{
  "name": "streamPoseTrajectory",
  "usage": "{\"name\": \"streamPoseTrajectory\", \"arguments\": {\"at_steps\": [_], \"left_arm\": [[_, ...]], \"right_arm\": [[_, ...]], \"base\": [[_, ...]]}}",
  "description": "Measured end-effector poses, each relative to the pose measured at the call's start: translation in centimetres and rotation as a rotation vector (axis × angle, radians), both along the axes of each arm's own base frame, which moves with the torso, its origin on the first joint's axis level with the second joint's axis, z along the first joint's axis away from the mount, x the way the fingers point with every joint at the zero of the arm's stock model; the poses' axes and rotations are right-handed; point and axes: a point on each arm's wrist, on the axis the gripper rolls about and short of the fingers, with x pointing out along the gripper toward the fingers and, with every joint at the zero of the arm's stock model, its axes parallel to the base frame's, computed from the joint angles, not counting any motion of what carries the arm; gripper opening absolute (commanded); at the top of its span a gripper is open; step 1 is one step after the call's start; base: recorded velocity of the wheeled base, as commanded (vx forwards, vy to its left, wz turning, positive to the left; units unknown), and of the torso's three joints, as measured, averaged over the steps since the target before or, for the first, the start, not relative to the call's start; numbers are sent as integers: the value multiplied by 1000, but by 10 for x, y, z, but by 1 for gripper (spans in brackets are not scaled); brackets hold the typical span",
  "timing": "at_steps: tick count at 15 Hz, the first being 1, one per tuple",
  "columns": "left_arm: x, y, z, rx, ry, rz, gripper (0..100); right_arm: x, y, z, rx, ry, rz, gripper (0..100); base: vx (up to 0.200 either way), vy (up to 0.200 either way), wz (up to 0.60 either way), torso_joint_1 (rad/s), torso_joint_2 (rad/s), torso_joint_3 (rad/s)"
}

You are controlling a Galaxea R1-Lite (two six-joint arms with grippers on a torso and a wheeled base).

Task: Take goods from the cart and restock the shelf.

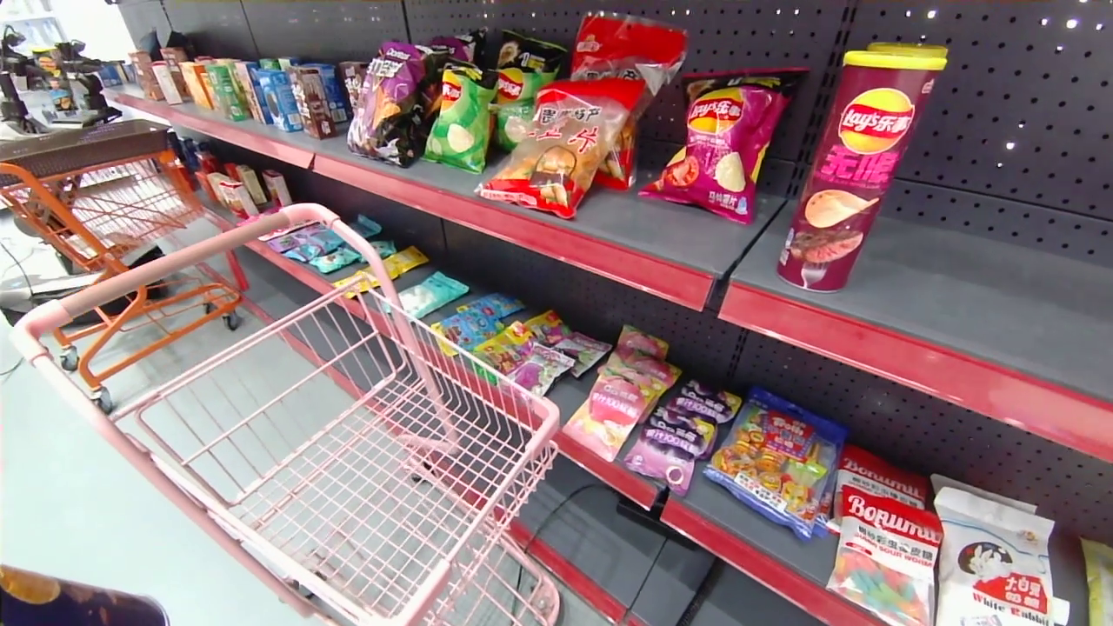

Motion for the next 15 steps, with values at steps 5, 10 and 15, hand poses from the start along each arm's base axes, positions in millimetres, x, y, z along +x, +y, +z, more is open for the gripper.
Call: {"name": "streamPoseTrajectory", "arguments": {"at_steps": [5,10,15], "left_arm": [[0,0,0,2,1,2,0],[1,0,0,15,0,3,0],[1,0,1,22,-4,5,0]], "right_arm": [[0,0,0,0,0,0,100],[0,0,0,0,-1,1,100],[0,0,0,0,0,3,100]], "base": [[0,0,0,199,-553,-350],[0,0,0,223,-555,-337],[0,0,0,169,-392,-228]]}}
